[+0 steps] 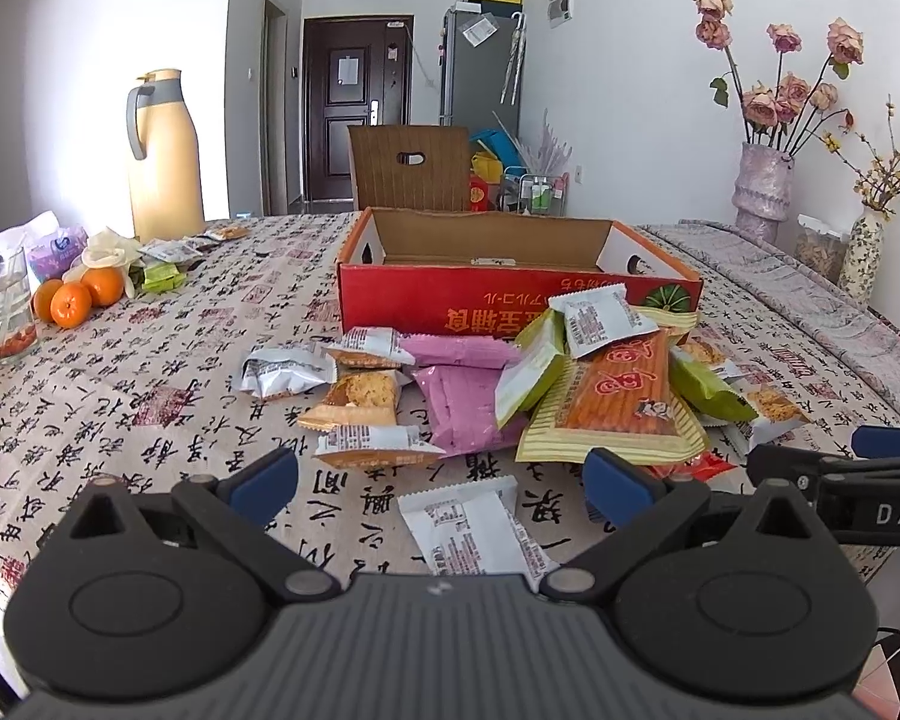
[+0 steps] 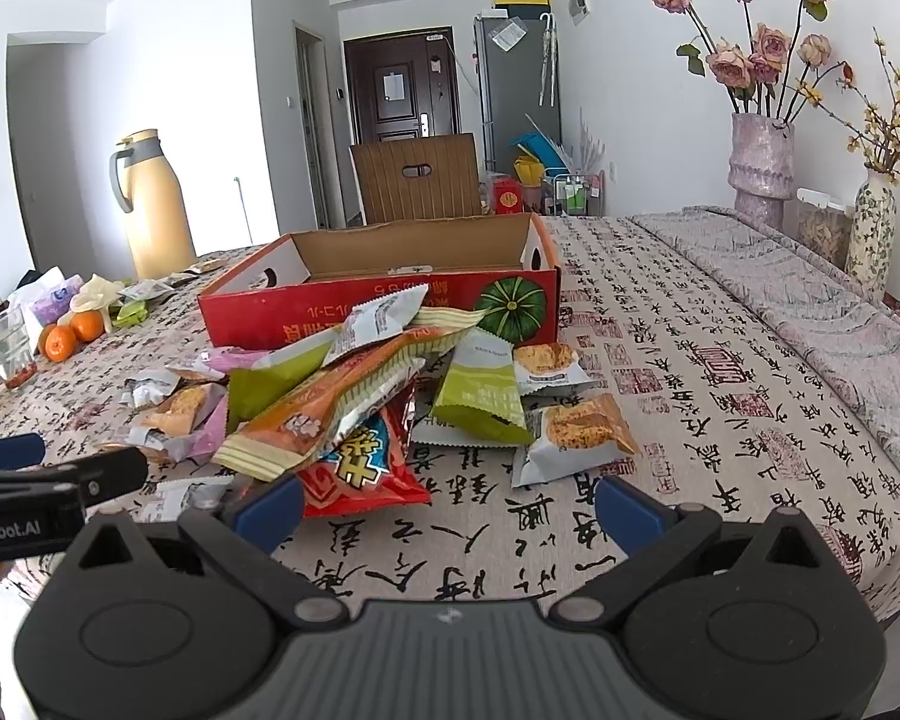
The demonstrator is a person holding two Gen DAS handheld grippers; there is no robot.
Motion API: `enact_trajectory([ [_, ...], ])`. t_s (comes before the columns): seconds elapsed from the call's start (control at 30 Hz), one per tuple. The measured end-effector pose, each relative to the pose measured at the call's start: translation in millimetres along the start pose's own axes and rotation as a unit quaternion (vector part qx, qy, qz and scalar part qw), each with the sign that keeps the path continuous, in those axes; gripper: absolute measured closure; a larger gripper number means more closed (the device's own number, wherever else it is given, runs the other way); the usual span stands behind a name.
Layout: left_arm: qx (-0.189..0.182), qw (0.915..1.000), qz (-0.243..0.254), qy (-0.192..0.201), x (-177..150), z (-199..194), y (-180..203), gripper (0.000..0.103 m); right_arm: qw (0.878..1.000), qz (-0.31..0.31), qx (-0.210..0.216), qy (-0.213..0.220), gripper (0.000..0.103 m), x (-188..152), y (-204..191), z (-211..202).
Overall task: Organize snacks
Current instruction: 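Grasp the white snack packet with the left gripper while the right grasps a cookie packet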
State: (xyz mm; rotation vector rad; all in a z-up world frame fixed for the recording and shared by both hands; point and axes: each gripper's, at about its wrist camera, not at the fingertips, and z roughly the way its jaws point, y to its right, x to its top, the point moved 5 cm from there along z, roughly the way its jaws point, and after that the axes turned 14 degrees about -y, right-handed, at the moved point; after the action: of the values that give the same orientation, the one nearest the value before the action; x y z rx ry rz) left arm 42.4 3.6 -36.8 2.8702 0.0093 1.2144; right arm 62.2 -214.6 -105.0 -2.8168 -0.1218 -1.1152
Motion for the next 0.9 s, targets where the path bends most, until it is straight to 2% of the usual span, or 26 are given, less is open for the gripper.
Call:
enact_trajectory([
  [0.4, 0.019, 0.9968, -0.006, -0.078, -7, 41, -4, 0.000, 1.000, 0.011, -0.001, -0.017, 0.000, -2, 8, 15],
  [0.5, 0.027, 0.9950, -0.009, -0.096, -7, 52, -2, 0.008, 1.000, 0.012, 0.000, -0.020, 0.000, -2, 10, 18],
  [0.57, 0.027, 0.9942, -0.012, -0.103, -8, 58, -1, 0.019, 1.000, 0.012, 0.000, -0.022, 0.000, -2, 11, 20],
  [0.63, 0.032, 0.9934, -0.010, -0.110, -7, 62, 1, 0.024, 1.000, 0.013, 0.001, -0.024, 0.000, -2, 12, 22],
  [0.7, 0.039, 0.9933, -0.009, -0.109, -7, 63, 3, 0.027, 1.000, 0.014, 0.002, -0.025, 0.000, -2, 13, 23],
  [0.8, 0.032, 0.9938, -0.007, -0.107, -6, 62, 7, 0.042, 1.000, 0.016, 0.004, -0.027, 0.000, -2, 14, 26],
  [0.83, 0.030, 0.9939, -0.006, -0.106, -5, 61, 8, 0.050, 0.999, 0.016, 0.004, -0.027, 0.000, -3, 14, 26],
  [0.9, 0.027, 0.9940, -0.005, -0.105, -5, 60, 8, 0.053, 0.999, 0.017, 0.004, -0.027, 0.000, -4, 15, 26],
])
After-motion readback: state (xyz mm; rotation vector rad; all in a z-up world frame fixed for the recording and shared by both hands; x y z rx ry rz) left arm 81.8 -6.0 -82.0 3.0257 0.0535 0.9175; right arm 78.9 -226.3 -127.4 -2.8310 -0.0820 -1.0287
